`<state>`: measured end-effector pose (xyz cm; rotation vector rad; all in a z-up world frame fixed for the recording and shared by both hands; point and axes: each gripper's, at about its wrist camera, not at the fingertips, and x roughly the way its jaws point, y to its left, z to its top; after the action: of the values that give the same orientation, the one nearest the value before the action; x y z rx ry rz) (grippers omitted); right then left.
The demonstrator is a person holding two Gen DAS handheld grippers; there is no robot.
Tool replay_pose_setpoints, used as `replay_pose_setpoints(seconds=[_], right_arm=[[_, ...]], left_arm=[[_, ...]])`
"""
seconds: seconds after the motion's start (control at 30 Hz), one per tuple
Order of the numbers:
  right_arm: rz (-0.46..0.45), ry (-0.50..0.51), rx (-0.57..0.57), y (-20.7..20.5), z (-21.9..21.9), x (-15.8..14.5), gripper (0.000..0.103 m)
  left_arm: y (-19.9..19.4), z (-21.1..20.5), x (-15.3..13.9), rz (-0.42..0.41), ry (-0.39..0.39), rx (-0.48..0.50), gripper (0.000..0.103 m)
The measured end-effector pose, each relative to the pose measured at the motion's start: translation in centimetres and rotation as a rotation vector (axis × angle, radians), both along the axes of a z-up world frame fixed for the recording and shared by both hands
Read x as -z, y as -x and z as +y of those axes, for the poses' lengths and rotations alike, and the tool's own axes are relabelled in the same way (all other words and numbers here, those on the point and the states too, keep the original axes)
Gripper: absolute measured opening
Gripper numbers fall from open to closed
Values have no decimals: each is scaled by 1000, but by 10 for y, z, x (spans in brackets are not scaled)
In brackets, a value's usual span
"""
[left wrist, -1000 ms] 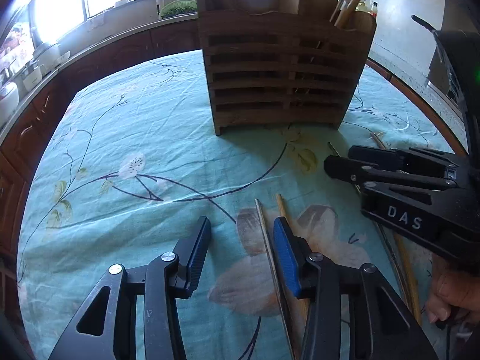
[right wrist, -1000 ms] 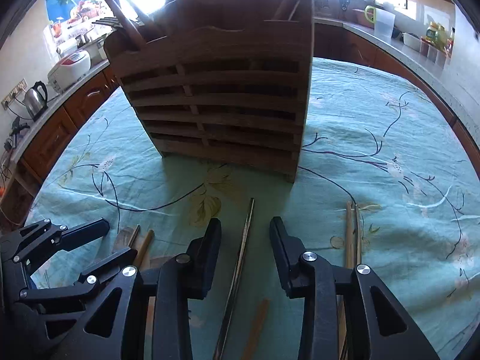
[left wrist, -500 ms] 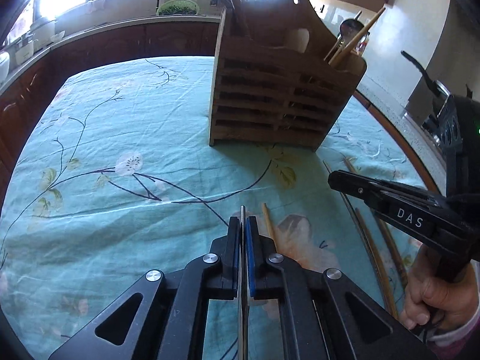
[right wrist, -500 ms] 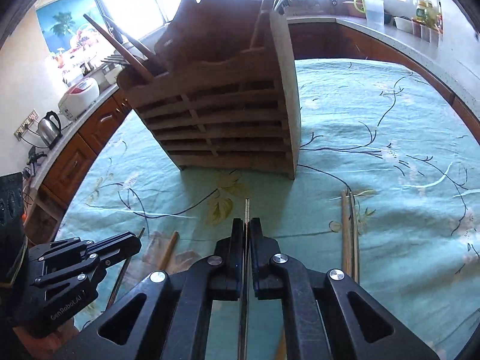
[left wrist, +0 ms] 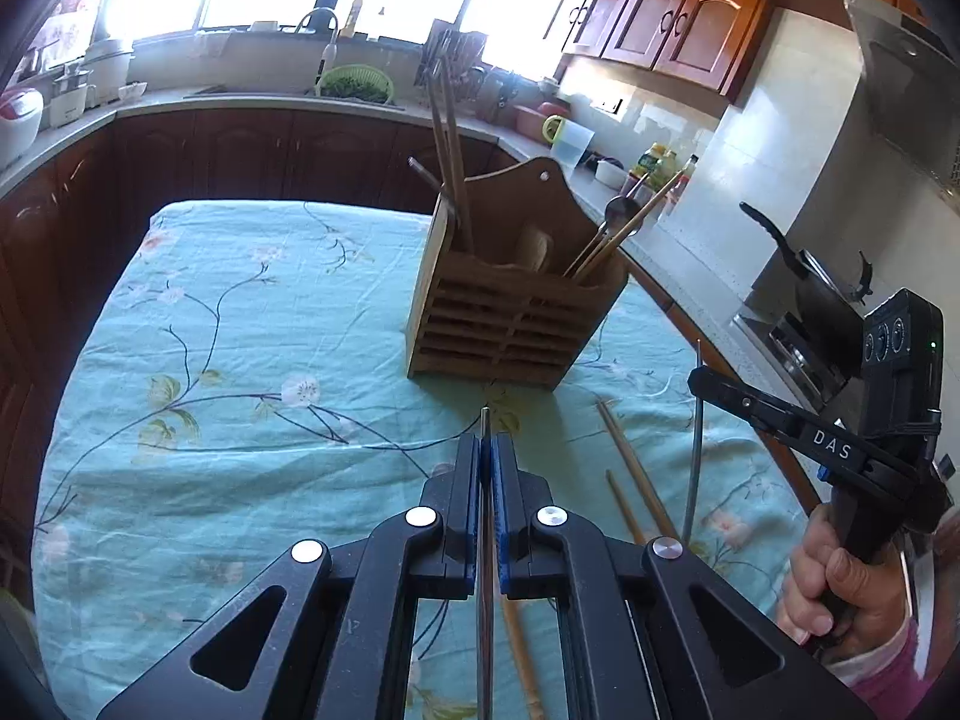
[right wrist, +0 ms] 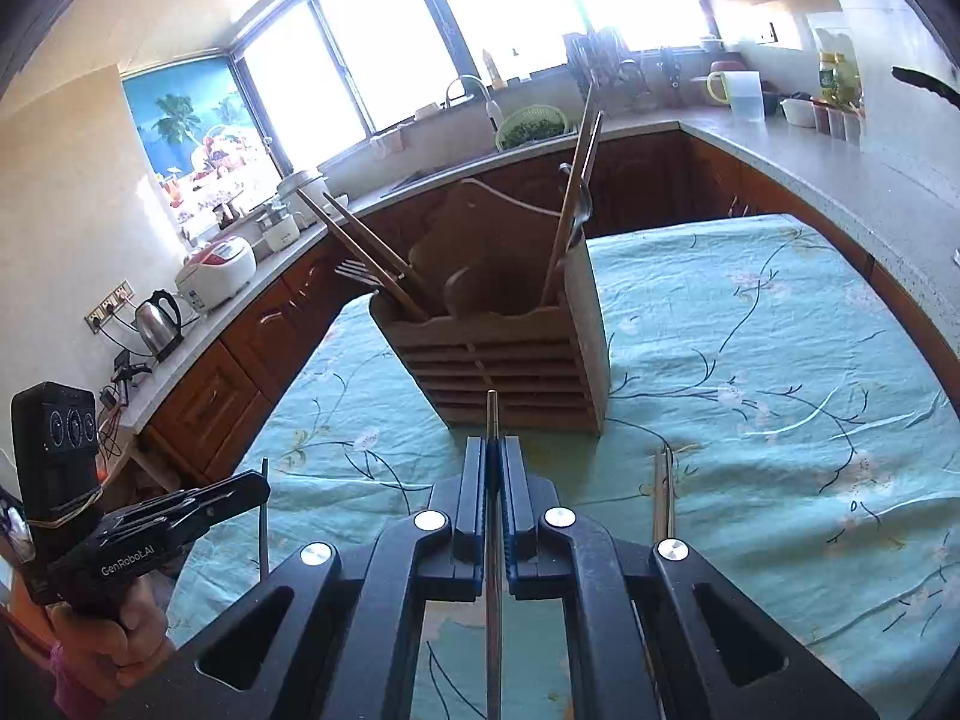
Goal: Organize utensils
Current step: 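Lift both held chopsticks and carry them over the wooden holder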
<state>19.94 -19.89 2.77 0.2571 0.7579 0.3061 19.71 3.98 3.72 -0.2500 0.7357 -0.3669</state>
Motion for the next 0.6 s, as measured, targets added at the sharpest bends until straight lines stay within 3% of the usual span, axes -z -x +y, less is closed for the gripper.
replay_pose_setpoints(seconds=[0.27, 0.6], right_arm=[[-107, -9, 9, 15, -5, -43, 4], [-178, -14, 29, 20, -12, -67, 4]], left_arm=[[47, 20, -39, -91, 5, 8, 2], [60, 30, -61, -163, 21, -9, 2]])
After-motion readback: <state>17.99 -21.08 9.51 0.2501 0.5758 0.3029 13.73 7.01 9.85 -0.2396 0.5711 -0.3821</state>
